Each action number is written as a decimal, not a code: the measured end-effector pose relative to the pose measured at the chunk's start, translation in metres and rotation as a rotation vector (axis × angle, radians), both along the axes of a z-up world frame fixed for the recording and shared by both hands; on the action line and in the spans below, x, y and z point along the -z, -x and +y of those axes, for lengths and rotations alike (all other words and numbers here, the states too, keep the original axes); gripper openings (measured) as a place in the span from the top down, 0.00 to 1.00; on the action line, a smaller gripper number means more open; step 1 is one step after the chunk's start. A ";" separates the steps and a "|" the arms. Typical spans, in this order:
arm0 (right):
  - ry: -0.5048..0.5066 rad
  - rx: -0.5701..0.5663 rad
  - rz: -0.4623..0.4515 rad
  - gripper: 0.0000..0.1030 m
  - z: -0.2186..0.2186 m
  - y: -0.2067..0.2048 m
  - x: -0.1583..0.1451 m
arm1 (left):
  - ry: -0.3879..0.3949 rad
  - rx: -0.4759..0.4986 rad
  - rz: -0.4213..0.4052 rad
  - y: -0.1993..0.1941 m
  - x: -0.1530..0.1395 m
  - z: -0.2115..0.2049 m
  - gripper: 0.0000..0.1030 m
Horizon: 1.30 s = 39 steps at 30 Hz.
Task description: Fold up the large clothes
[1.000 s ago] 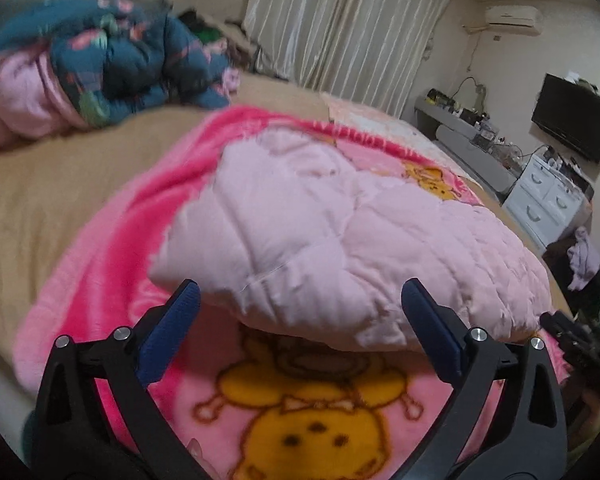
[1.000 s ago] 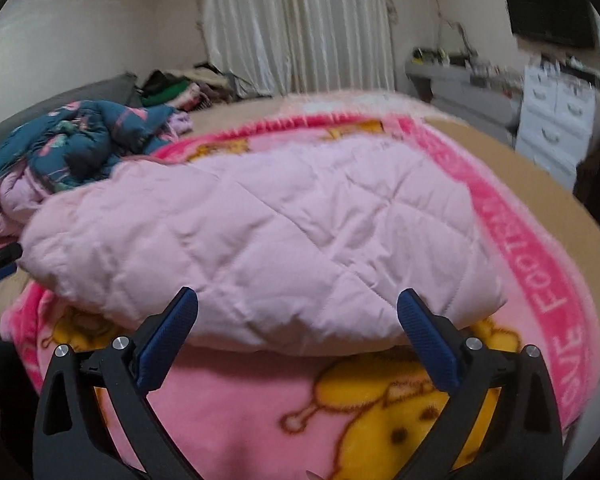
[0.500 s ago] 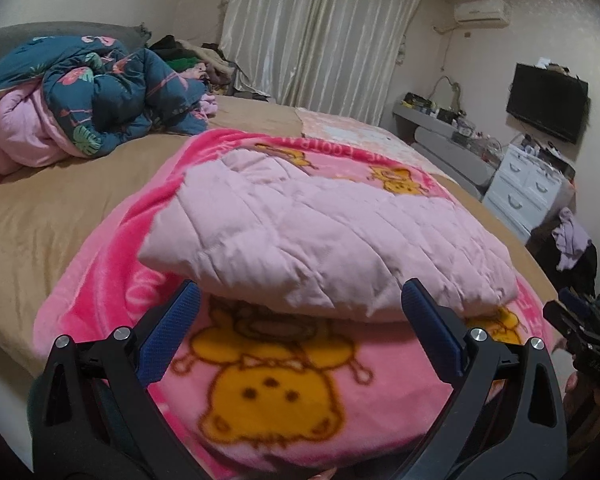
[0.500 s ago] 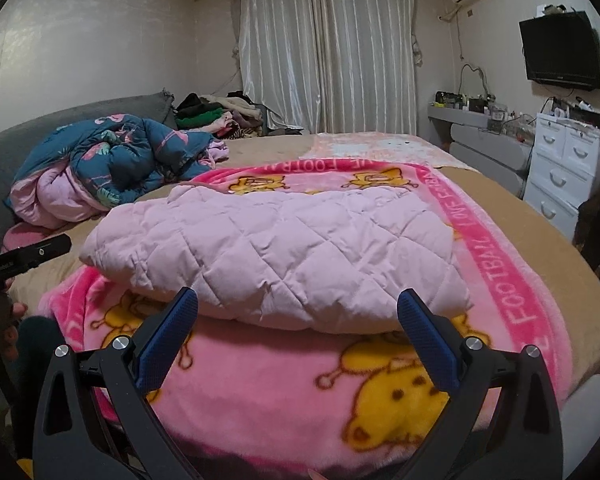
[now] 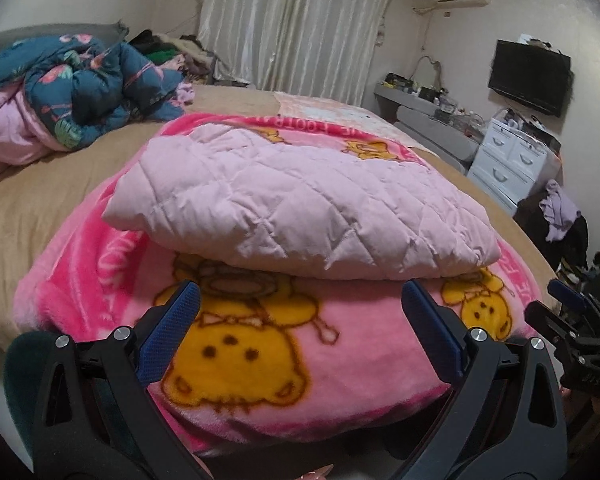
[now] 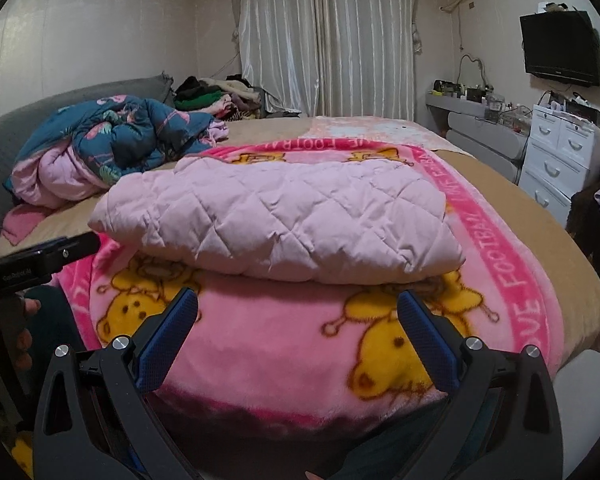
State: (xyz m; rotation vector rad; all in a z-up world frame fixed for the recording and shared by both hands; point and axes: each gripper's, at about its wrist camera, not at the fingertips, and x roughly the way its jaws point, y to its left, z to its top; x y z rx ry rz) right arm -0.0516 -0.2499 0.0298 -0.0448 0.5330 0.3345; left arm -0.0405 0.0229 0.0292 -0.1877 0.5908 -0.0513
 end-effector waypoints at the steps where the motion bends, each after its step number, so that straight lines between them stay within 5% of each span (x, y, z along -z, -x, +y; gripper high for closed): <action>1: -0.003 -0.003 0.003 0.04 0.001 0.000 -0.001 | -0.003 0.006 0.000 0.000 0.000 -0.002 0.09; 39: 0.004 -0.007 0.020 0.04 0.005 -0.004 0.002 | -0.083 -0.006 0.004 0.002 0.002 -0.009 0.09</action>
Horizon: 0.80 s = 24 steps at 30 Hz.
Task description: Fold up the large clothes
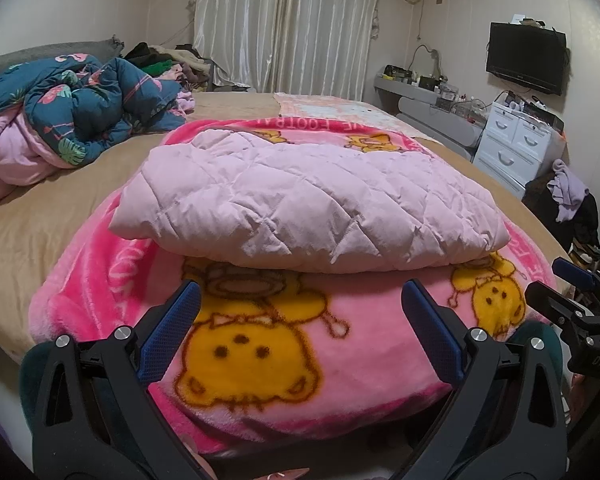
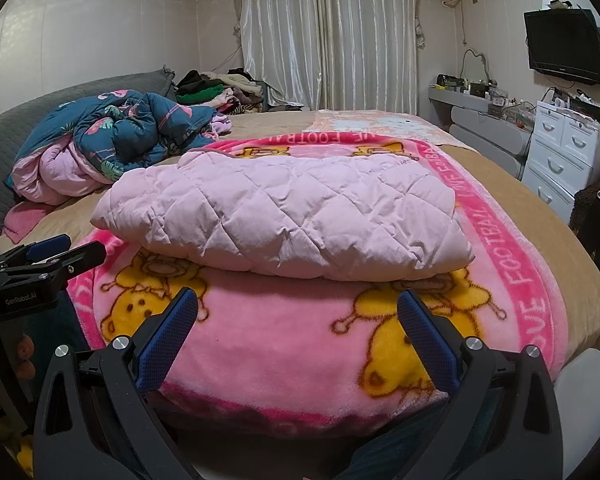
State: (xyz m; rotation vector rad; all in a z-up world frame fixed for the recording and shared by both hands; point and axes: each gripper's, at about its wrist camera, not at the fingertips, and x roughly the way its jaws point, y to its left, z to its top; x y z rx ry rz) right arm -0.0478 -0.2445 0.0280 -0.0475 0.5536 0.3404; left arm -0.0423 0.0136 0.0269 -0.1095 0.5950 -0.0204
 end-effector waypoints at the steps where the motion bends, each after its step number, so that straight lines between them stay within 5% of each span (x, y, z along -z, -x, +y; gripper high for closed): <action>1: -0.001 0.000 -0.001 0.04 0.000 0.000 0.000 | 0.000 0.000 0.000 0.000 0.000 0.000 0.09; 24: -0.001 -0.002 0.001 0.04 0.000 0.000 0.000 | 0.002 -0.003 0.005 0.001 0.002 0.002 0.09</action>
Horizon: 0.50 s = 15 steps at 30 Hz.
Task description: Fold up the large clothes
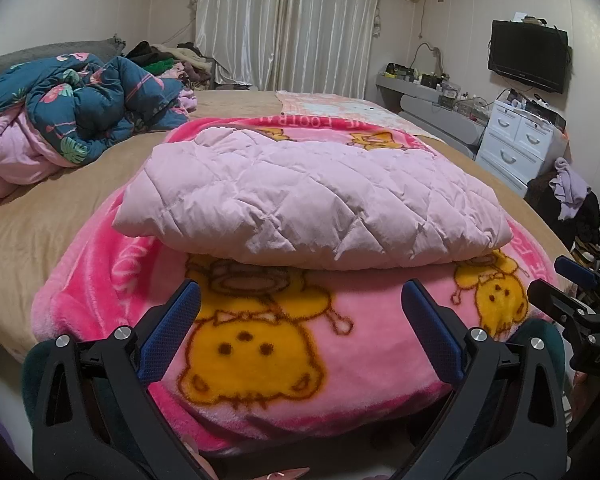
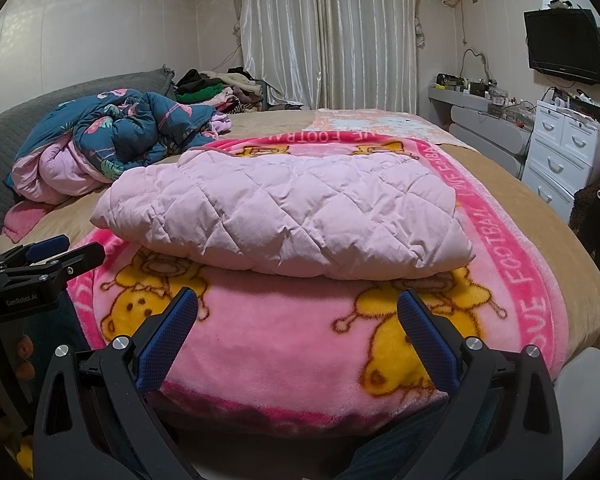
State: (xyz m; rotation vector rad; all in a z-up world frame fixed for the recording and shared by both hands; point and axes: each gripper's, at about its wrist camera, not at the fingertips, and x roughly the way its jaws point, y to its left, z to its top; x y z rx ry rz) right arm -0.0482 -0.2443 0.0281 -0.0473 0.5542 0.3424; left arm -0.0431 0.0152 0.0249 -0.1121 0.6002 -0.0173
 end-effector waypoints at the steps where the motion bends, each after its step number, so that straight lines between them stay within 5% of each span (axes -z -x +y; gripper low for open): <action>1: 0.001 0.000 0.000 0.04 0.001 0.000 0.000 | 0.001 0.000 -0.001 0.000 0.000 0.000 0.09; 15: 0.001 0.000 0.001 0.04 0.001 0.000 0.000 | -0.003 0.008 0.005 0.000 0.001 -0.001 0.09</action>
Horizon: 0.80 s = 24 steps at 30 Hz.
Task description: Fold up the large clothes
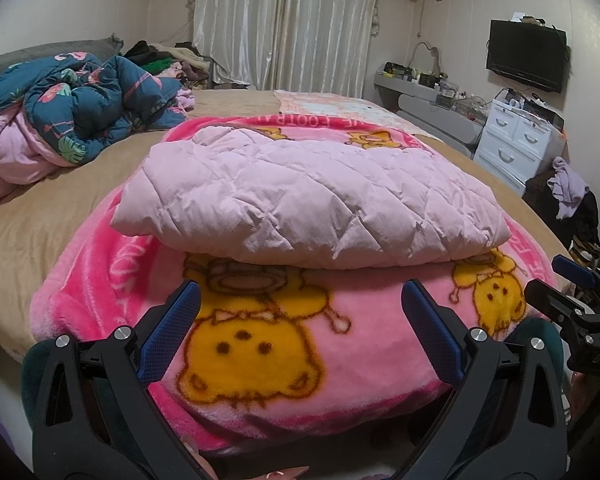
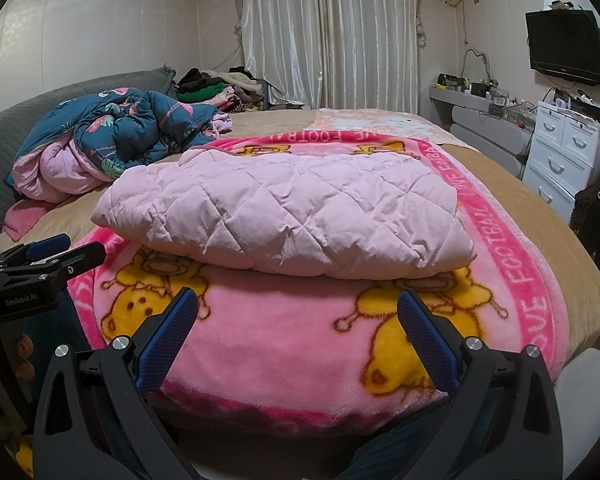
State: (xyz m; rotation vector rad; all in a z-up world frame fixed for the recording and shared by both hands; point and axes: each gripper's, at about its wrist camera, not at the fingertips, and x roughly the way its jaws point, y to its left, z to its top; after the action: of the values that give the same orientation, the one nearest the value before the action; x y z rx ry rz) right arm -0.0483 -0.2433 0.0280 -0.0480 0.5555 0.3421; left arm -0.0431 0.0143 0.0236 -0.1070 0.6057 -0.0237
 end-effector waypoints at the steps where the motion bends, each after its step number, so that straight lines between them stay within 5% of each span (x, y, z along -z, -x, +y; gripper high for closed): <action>1: 0.002 0.000 0.001 0.04 0.000 0.000 0.000 | -0.003 0.001 -0.001 0.001 0.001 0.000 0.09; 24: -0.010 0.026 0.001 0.04 -0.010 -0.008 0.001 | 0.008 0.038 0.055 -0.008 0.010 0.000 0.09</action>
State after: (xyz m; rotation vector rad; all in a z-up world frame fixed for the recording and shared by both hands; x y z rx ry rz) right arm -0.0401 -0.2534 0.0266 -0.0310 0.5552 0.3198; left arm -0.0355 0.0148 0.0141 -0.1048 0.6622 -0.0598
